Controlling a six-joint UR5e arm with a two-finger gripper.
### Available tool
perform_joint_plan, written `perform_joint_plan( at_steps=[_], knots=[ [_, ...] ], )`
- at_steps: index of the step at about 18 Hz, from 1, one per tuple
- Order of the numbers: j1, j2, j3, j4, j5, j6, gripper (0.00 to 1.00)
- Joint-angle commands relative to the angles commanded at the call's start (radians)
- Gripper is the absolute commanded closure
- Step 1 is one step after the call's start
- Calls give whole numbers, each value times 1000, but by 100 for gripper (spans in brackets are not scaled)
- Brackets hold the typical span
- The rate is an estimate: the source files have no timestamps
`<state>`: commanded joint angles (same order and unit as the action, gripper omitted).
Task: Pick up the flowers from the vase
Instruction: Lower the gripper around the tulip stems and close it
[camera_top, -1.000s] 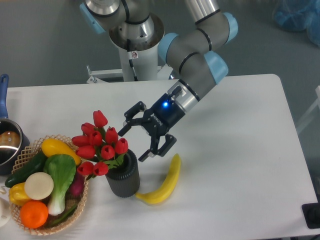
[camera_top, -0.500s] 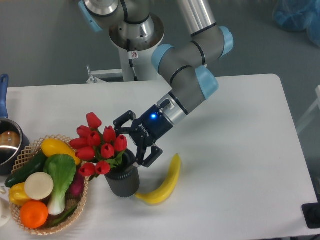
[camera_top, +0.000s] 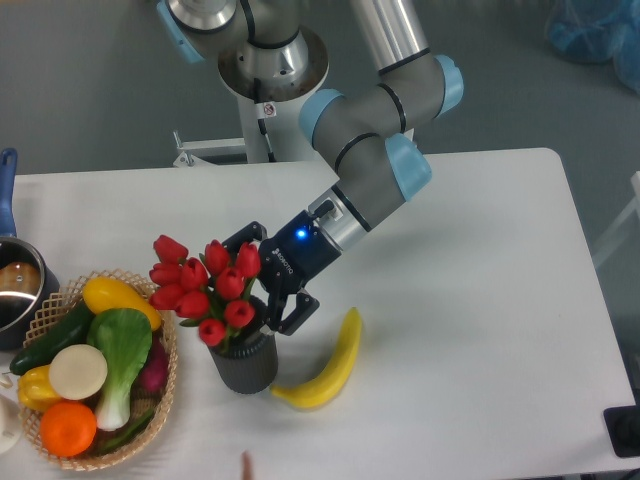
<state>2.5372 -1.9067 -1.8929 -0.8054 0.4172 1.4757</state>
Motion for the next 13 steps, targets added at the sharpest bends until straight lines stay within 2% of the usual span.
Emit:
perform_joint_plan(
  at_steps=[4, 5, 7, 13],
  knots=[
    [-11, 3, 0, 0, 0, -5, 0],
    [-11, 3, 0, 0, -2, -6, 5],
    [-12, 3, -2, -2, -2, -8, 29],
    [-11, 3, -3, 0, -2, -12, 37]
  ],
)
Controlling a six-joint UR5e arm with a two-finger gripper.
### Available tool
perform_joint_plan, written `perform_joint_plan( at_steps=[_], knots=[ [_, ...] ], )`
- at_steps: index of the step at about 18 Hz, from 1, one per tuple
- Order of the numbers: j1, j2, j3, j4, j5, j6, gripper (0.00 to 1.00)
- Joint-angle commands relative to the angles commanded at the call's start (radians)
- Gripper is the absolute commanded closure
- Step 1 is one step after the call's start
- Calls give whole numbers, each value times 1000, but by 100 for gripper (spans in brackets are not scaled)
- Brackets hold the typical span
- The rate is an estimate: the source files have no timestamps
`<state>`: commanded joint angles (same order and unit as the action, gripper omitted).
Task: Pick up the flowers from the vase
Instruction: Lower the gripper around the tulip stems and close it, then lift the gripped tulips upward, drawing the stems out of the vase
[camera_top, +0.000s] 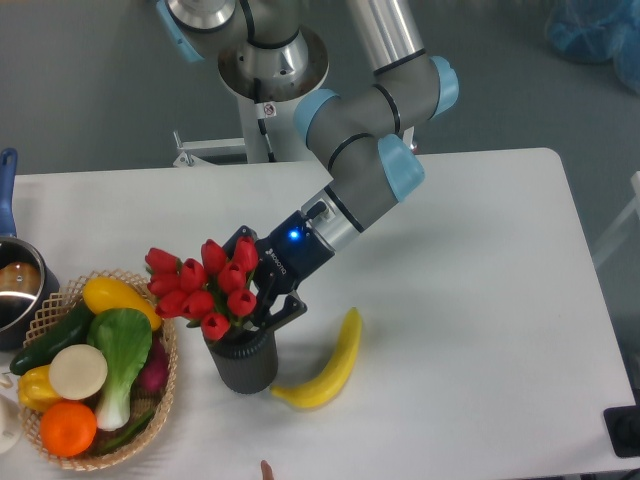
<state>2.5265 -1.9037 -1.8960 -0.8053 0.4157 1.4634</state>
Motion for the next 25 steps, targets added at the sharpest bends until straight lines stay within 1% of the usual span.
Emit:
perform_joint_plan(
  at_steps=[3, 4, 6, 9, 17, 22, 25],
  knots=[
    [0, 0, -8, 2, -2, 0, 49],
    [0, 0, -9, 0, -2, 0, 56],
    [0, 2, -8, 0, -5, -2, 60],
    [2, 3, -9, -2, -8, -2, 69],
    [17, 8, -8, 0, -15, -12, 69],
    [58, 55, -8, -2, -89, -46, 69],
    [75, 67, -5, -2, -124, -46, 69]
  ],
)
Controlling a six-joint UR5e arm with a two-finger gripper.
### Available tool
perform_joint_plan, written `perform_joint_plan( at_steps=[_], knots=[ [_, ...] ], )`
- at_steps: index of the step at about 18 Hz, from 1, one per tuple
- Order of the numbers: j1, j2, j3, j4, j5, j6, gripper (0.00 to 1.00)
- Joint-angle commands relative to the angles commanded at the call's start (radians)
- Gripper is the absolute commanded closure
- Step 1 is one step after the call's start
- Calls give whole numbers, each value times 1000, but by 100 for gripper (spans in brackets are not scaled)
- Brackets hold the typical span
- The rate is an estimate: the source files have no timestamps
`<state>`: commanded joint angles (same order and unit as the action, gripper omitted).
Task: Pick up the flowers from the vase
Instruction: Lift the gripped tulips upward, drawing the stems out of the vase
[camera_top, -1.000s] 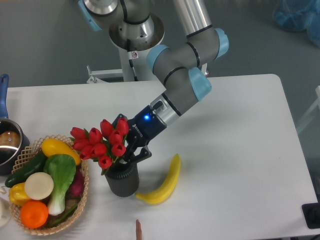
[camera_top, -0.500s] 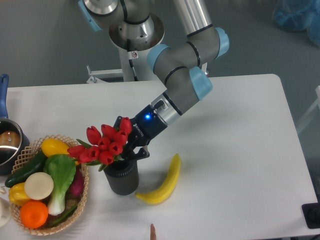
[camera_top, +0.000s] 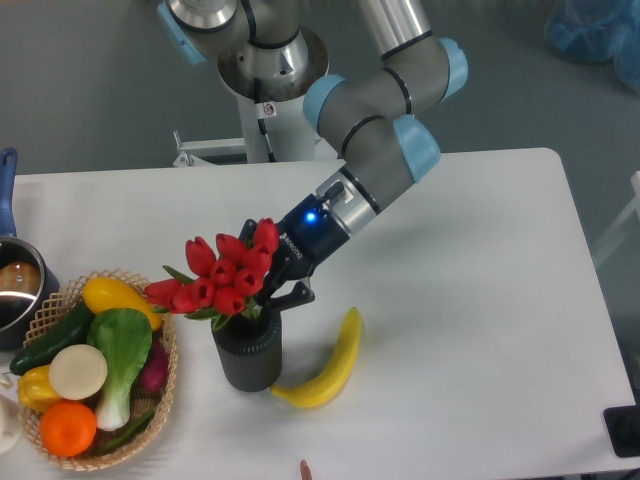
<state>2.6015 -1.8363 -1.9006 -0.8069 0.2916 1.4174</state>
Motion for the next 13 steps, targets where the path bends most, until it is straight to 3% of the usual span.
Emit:
perform_joint_plan(
  at_steps=[7, 13],
  knots=[
    [3, 11, 24, 2, -49, -43, 69],
    [-11, -21, 132, 2, -75, -140, 69]
  ],
)
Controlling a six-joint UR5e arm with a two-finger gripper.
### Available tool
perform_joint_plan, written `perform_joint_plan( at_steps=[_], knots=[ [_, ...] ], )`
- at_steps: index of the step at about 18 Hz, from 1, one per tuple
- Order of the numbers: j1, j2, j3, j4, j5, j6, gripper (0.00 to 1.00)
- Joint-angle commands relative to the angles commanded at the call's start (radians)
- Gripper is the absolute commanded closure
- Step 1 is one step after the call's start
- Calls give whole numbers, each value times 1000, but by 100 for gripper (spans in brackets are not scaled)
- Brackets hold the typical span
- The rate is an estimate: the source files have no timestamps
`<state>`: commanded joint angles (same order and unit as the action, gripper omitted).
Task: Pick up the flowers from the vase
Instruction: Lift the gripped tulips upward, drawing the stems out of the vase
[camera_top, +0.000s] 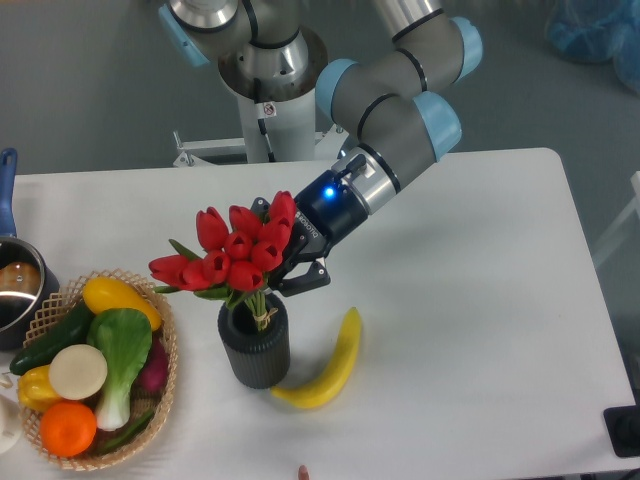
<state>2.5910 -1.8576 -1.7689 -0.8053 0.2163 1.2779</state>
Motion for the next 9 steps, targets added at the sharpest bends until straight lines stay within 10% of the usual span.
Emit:
perform_joint_plan(
  at_steps=[9],
  knots=[
    [-20, -6, 42, -2, 17, -101, 69]
  ],
)
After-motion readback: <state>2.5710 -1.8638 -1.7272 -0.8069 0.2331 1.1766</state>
